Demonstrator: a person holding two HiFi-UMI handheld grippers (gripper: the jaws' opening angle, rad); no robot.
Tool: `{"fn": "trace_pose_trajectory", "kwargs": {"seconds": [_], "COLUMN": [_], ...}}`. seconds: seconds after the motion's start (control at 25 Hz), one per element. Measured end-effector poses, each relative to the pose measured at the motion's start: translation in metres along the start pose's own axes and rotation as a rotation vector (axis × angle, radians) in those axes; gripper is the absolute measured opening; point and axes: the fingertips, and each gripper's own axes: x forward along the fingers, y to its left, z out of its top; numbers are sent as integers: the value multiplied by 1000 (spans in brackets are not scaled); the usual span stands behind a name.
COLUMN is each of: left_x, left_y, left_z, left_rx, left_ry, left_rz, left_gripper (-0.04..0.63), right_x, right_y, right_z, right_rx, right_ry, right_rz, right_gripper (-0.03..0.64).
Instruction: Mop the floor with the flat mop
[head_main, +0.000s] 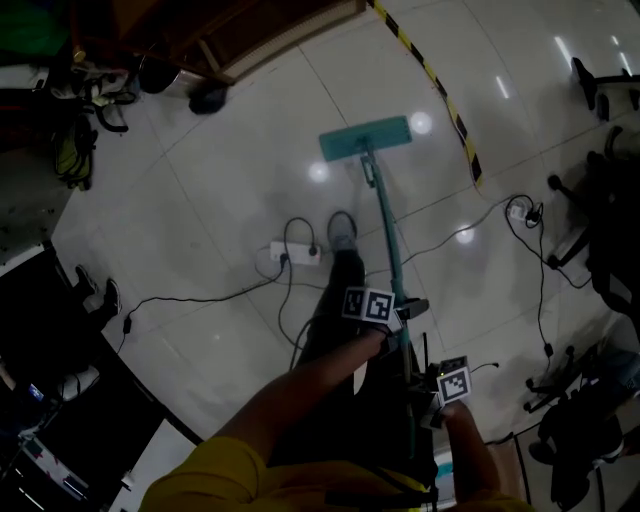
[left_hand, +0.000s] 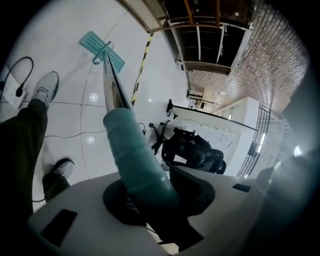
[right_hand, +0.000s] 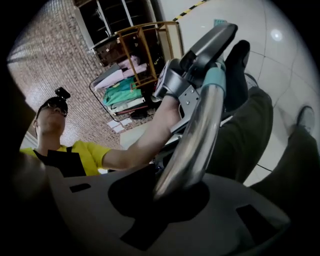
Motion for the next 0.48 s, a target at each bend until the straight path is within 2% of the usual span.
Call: {"fn": "trace_pose_trajectory", "kwargs": {"seconds": [0.12, 0.36, 0.48], "left_x": [2, 10, 11], "left_y": [6, 2, -4], "left_z": [35, 161, 207], "left_rx": [40, 130, 160], "left_ry": [8, 20, 9], "left_rz": [3, 53, 55], "left_gripper": [140, 141, 141], "right_x": [3, 3, 6], "right_y": [-15, -28, -25], "right_z": [31, 147, 190], "right_rx": [-40, -136, -155], "right_ry": [29, 40, 22], "right_rz": [-27, -36, -19], "right_gripper": [72, 72, 72]}}
